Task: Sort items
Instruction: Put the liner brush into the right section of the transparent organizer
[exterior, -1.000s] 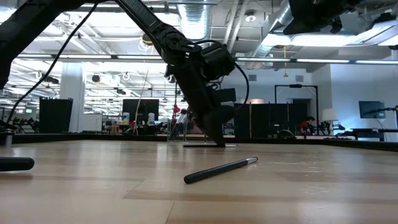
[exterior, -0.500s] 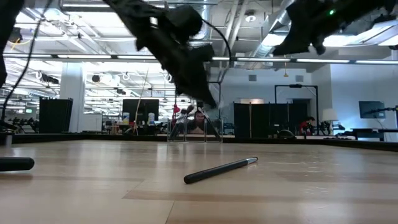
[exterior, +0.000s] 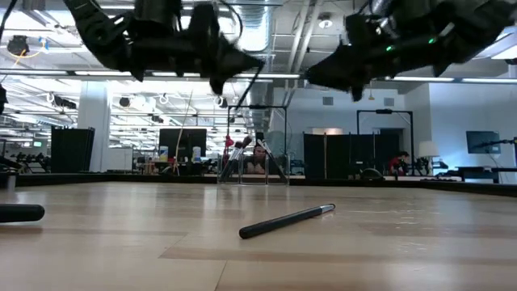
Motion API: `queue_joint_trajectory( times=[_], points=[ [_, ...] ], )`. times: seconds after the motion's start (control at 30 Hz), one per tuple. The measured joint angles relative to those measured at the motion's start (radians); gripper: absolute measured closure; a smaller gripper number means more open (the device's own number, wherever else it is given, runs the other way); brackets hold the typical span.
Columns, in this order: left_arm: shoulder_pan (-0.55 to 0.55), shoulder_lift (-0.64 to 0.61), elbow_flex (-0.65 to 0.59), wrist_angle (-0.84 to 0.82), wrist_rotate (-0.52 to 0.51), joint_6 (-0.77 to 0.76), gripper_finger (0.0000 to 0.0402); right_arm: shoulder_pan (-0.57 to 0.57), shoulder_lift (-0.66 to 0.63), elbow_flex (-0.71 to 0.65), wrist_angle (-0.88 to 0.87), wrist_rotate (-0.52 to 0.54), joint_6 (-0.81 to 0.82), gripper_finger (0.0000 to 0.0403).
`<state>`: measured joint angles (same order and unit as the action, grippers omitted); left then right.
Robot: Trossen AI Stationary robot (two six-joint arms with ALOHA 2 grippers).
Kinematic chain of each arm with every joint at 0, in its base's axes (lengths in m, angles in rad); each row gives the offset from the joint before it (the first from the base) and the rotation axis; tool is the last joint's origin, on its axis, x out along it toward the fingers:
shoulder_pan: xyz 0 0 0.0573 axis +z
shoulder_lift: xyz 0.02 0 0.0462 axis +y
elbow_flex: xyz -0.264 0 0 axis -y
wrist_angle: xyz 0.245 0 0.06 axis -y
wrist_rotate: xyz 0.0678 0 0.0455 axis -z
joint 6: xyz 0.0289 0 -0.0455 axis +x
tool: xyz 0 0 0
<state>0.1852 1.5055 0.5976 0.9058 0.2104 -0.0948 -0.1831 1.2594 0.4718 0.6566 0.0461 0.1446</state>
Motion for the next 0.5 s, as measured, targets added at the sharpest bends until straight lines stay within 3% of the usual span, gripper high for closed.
queue_joint_trajectory(
  times=[0.23, 0.5],
  points=[
    [-0.009, 0.003, -0.038, 0.115, 0.009, -0.018, 0.0395, 0.034, 0.257, 0.073, 0.227, -0.099, -0.126, 0.0226],
    [-0.025, 0.003, -0.056, 0.195, 0.008, -0.049, 0.0395, 0.046, 0.368, 0.178, 0.273, -0.101, -0.067, 0.0215]
  ],
)
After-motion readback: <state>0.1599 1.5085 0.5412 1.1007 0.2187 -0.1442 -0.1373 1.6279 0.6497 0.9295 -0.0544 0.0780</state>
